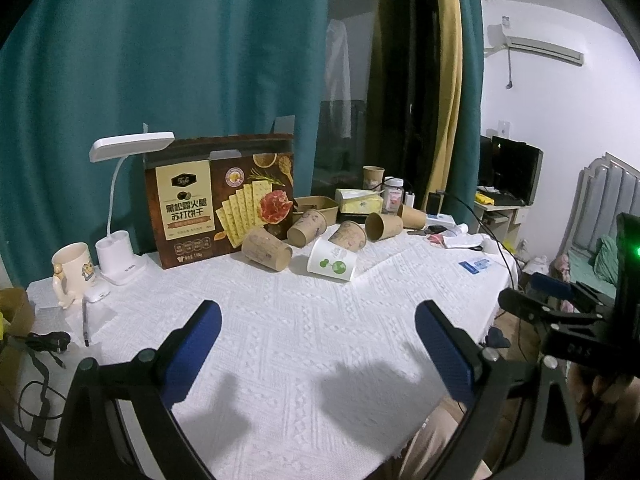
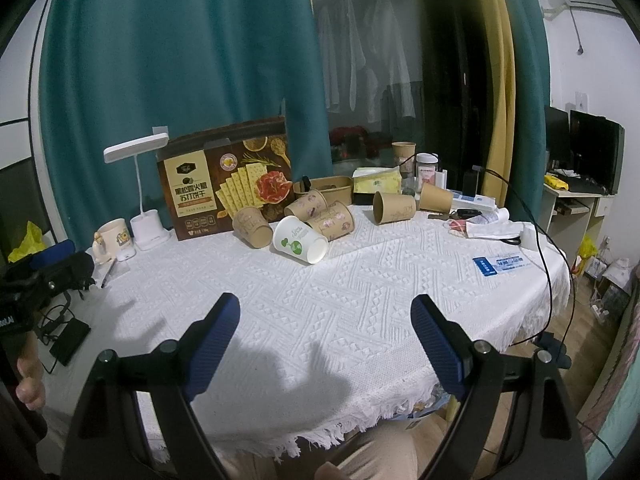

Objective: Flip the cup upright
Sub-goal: 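Reach the left gripper toward the upright brown paper cup with pink drawings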

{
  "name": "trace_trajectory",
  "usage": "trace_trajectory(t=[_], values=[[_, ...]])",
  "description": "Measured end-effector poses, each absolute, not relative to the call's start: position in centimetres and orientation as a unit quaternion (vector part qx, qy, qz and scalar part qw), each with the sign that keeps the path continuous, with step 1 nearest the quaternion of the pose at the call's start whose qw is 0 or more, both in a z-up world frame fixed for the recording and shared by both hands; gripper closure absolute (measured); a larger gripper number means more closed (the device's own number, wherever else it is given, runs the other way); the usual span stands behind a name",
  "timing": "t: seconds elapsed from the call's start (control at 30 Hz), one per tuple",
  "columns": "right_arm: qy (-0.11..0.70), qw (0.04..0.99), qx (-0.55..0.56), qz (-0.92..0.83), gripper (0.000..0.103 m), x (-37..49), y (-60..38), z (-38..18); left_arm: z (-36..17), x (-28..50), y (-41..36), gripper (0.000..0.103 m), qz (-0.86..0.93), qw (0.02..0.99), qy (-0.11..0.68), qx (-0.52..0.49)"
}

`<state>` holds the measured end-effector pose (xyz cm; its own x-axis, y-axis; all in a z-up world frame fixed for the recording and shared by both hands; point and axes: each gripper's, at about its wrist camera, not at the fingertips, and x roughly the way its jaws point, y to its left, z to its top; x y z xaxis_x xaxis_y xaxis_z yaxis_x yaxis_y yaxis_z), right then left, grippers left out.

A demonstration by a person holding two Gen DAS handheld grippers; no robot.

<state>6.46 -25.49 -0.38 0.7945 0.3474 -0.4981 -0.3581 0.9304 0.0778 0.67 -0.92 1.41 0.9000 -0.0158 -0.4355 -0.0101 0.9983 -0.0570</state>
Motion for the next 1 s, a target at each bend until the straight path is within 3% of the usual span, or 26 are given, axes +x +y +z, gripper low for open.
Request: trace_trajectory(t=[0.27,0.7,1.0], values=[[0.272,0.946,-0.012,0.178,0.017,9.3,-26.3,-1.5,-0.6,4.7,-2.6,0.005,-0.026,0.957,0.289,0.023],[0.335,0.932,0.015,0.138,0.017,22.3,-29.6,-6.0,-4.5,19.8,-2.5,0.006,-0.089,0.914,0.394,0.048],[0.352,0.928,0.048,0.111,0.017,30.5,-32.4,-7.7,-5.3,30.6,-4.6,0.006,-0.117,0.896,0.416,0.103]])
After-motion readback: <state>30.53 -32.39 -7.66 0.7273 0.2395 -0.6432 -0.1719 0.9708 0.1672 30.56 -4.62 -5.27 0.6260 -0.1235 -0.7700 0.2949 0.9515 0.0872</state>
